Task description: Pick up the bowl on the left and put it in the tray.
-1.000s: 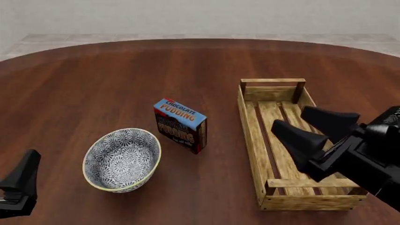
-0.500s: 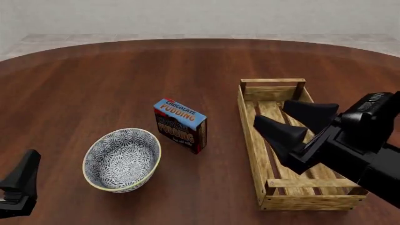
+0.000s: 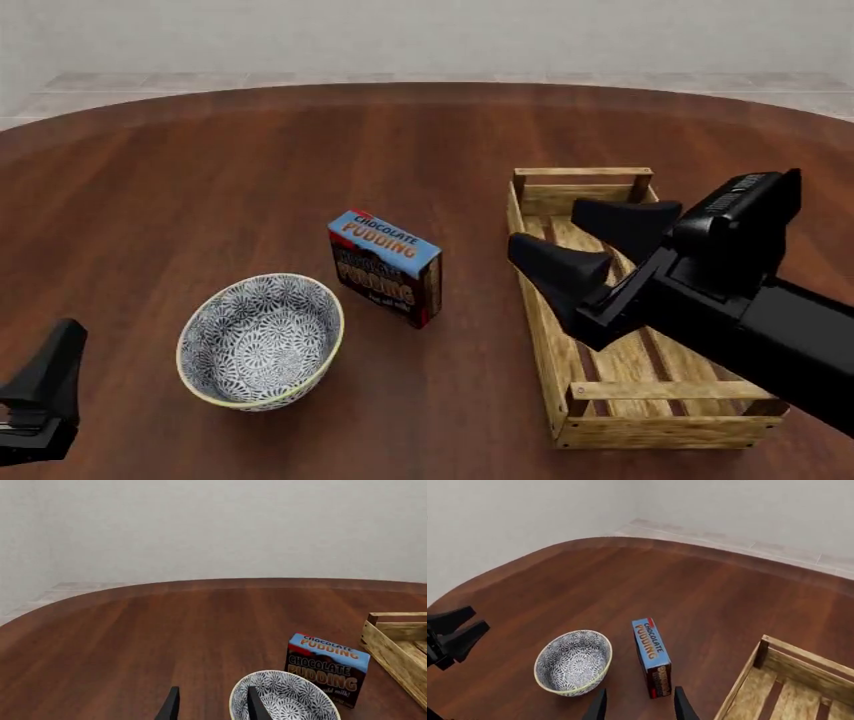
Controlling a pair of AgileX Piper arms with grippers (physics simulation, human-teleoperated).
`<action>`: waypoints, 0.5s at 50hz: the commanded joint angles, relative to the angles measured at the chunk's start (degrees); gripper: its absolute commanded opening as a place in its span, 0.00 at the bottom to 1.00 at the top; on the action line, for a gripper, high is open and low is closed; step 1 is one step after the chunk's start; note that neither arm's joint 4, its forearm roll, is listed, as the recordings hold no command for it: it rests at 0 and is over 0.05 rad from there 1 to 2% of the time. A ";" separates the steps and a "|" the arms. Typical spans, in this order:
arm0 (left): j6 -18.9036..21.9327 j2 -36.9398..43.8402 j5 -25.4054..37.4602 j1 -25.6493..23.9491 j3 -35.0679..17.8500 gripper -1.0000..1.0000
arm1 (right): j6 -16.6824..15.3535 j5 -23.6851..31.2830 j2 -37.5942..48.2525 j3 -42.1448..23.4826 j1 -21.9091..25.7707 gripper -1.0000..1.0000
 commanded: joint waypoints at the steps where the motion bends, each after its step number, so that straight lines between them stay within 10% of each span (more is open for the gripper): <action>1: 0.00 0.00 0.00 0.00 0.00 1.00 | -0.77 -0.04 1.82 -1.84 0.60 1.00; 25: 0.00 0.00 0.00 0.00 0.00 1.00 | -1.70 0.21 6.66 -4.72 2.95 1.00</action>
